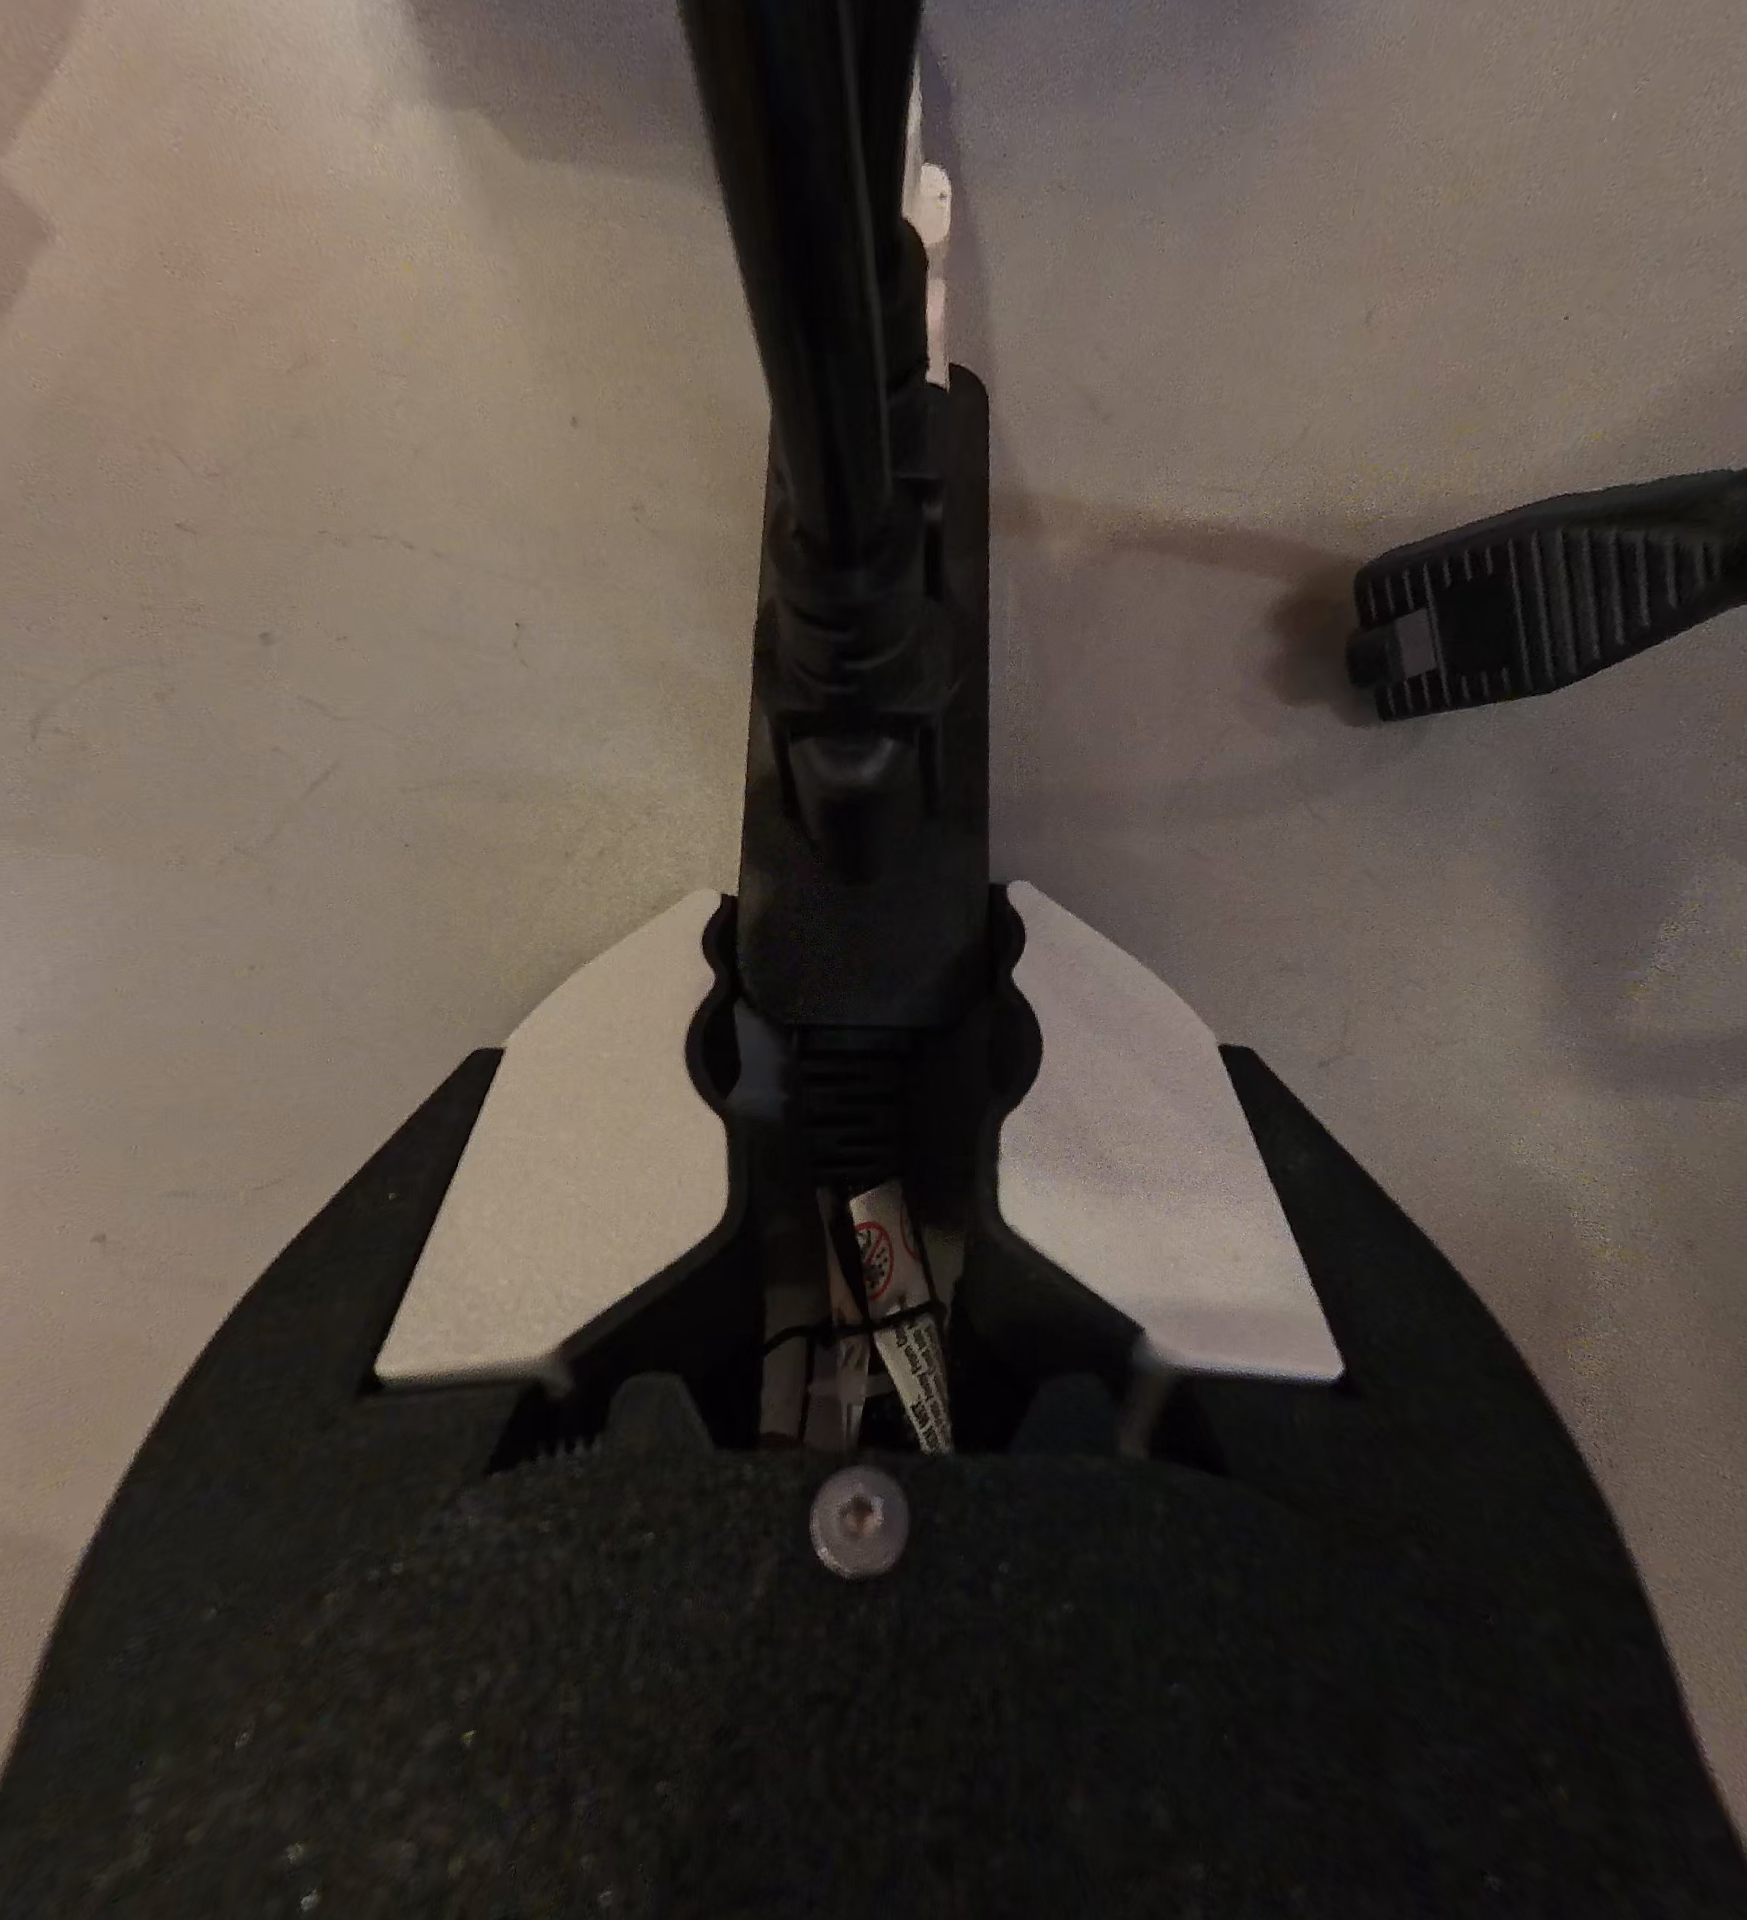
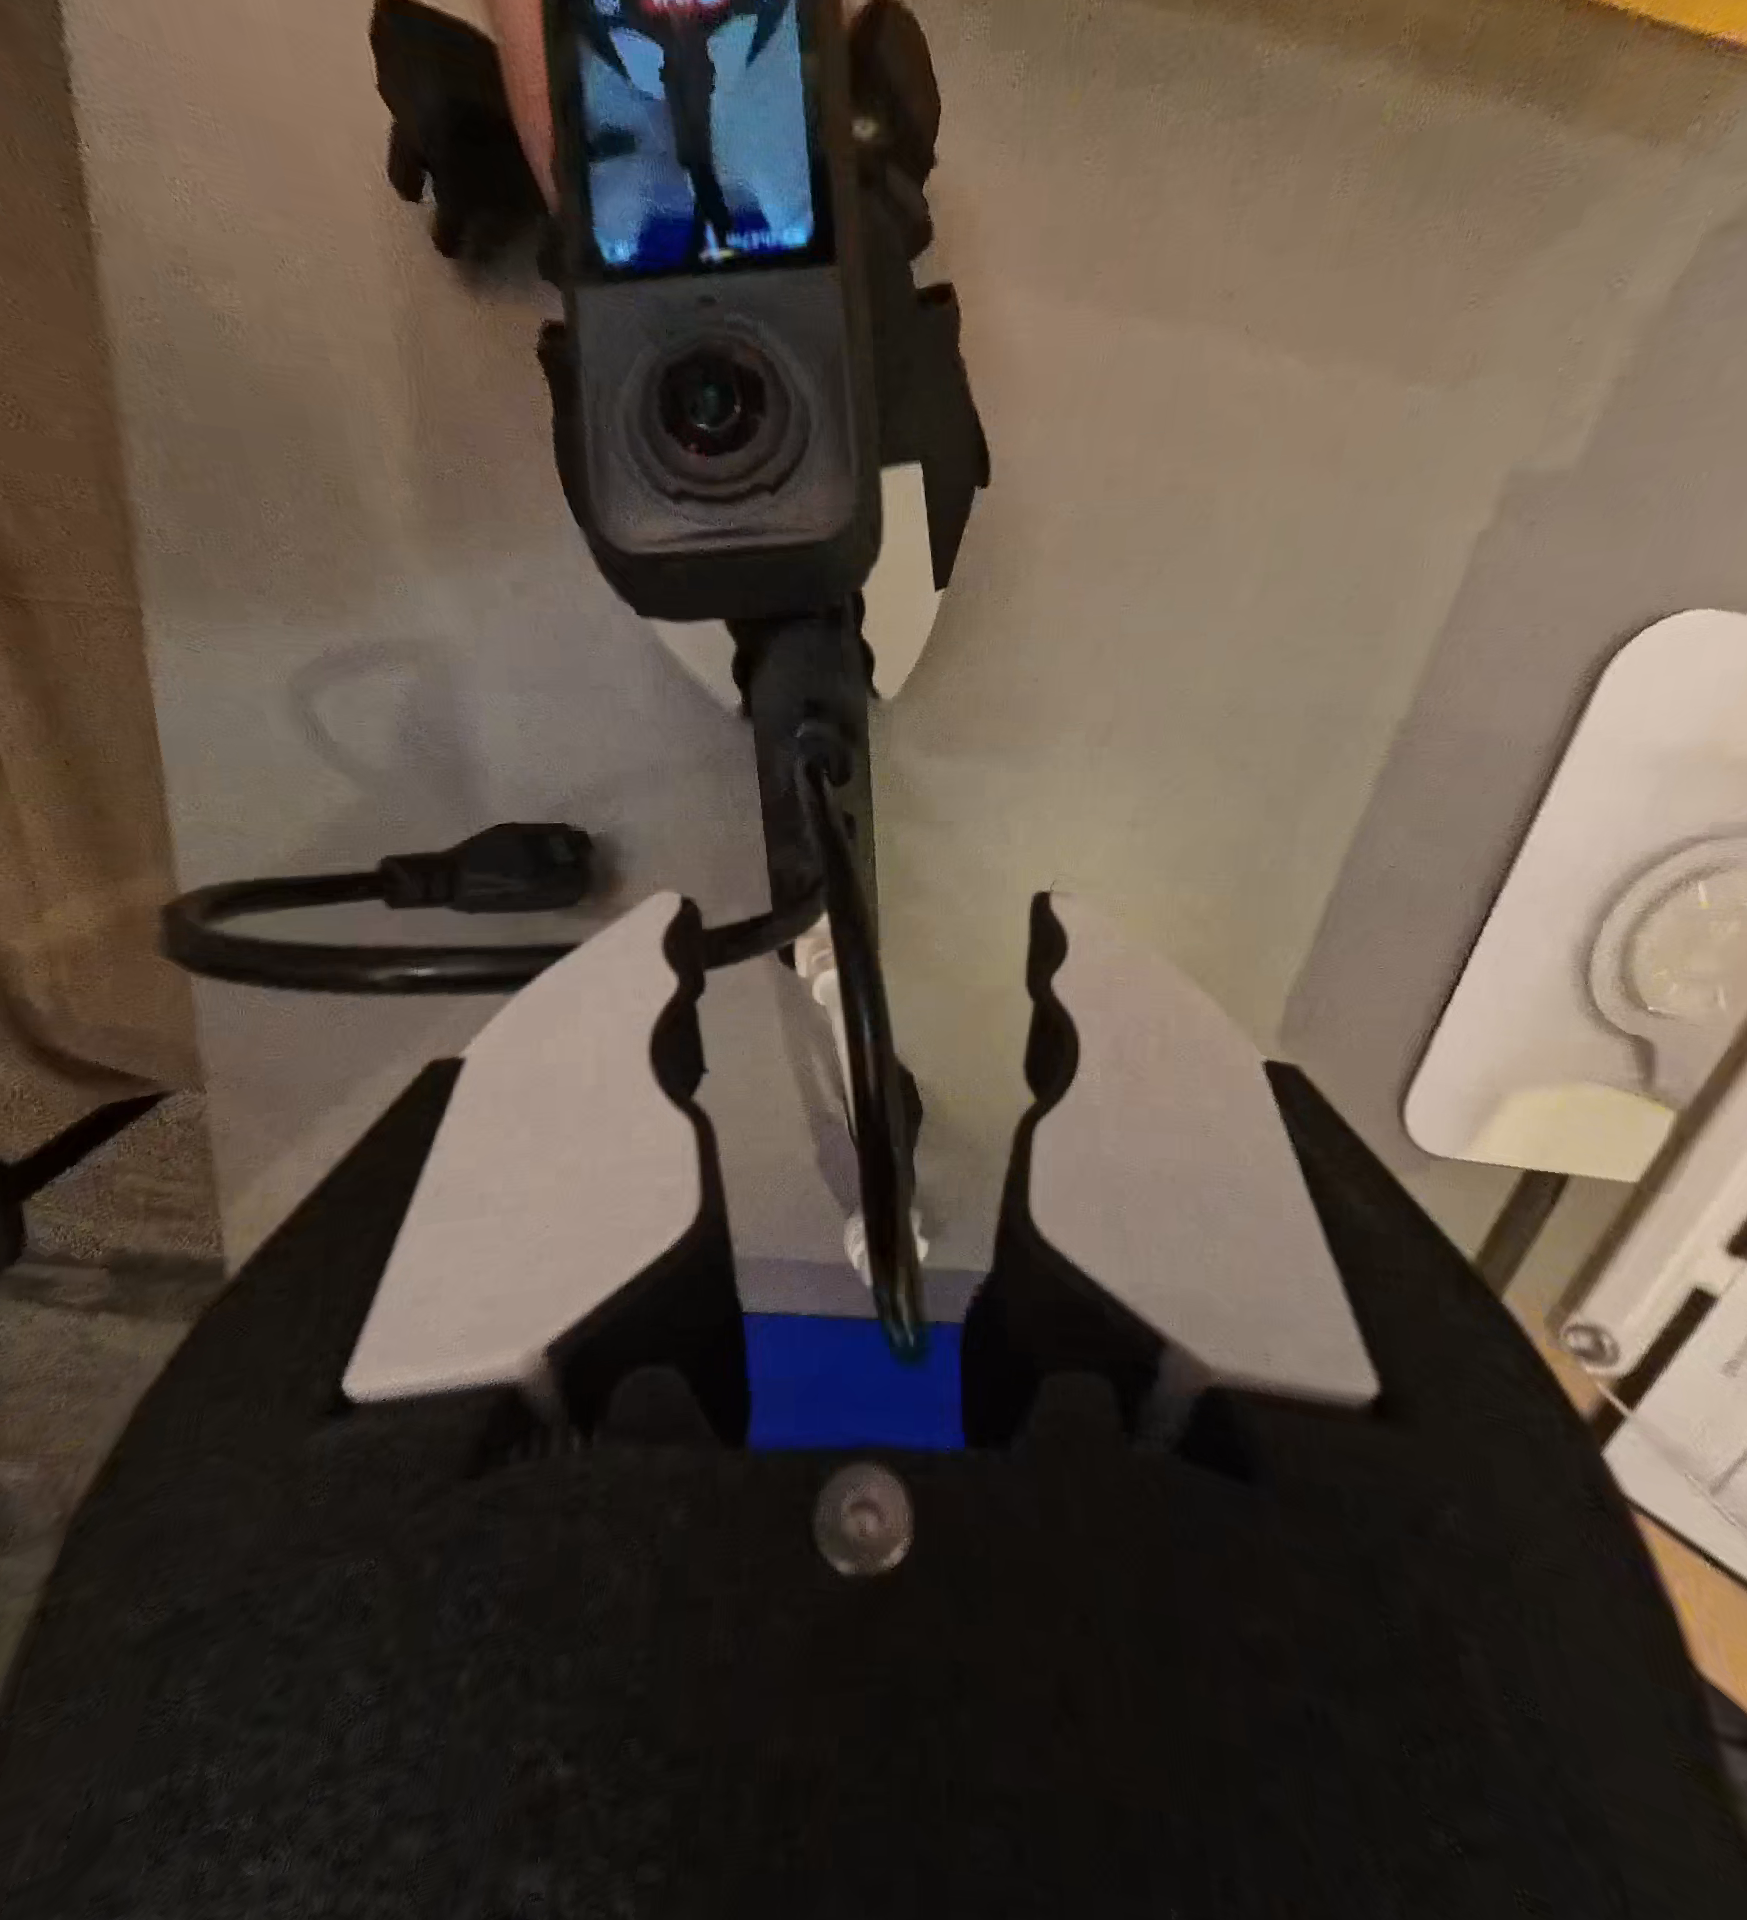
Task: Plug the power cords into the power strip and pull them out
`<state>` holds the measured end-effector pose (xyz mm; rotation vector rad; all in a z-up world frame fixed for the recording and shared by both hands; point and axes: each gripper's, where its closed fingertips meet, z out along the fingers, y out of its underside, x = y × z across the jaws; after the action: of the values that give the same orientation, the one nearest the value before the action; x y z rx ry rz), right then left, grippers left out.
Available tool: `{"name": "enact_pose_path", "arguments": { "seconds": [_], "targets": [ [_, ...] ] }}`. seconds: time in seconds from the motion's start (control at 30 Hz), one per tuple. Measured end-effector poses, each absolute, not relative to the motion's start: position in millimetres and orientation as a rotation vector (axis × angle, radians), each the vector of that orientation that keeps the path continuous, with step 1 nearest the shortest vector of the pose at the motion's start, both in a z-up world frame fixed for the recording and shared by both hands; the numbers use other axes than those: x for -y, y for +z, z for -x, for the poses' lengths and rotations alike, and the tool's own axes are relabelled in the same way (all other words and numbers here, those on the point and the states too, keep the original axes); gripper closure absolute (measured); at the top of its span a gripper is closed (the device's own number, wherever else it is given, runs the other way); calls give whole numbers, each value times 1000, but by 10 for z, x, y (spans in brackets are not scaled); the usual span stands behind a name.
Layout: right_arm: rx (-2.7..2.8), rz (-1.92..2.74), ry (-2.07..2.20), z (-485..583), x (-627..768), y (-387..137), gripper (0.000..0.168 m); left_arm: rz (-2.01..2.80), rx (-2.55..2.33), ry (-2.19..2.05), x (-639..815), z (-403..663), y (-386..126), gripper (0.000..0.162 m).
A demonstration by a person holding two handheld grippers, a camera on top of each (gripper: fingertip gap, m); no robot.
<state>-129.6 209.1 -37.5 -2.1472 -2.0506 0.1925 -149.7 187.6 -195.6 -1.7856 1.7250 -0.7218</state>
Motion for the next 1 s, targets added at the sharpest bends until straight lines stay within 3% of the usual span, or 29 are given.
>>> {"name": "enact_pose_path", "arguments": {
  "seconds": [0.37,0.53,0.67,0.77,1.0],
  "targets": [
    [2292,2504,352,1398,-2076,-1105,110,1775,-1723,-715,-1875,1496,-1948,117],
    [2262,2736,658,1503,-1905,-1226,108,1782,-1719,-716,-1880,1496,-1949,117],
    [2248,2803,759,1573,-1784,-1332,116,1774,-1718,-710,-1879,1495,-1944,117],
    [2179,2931,868,1578,-1760,-1454,105,1783,-1721,-717,-1877,1497,-1950,117],
    [1987,3181,1104,1630,-1863,-1451,103,1805,-1685,-700,-1927,1496,-1948,117]
  ]
}}
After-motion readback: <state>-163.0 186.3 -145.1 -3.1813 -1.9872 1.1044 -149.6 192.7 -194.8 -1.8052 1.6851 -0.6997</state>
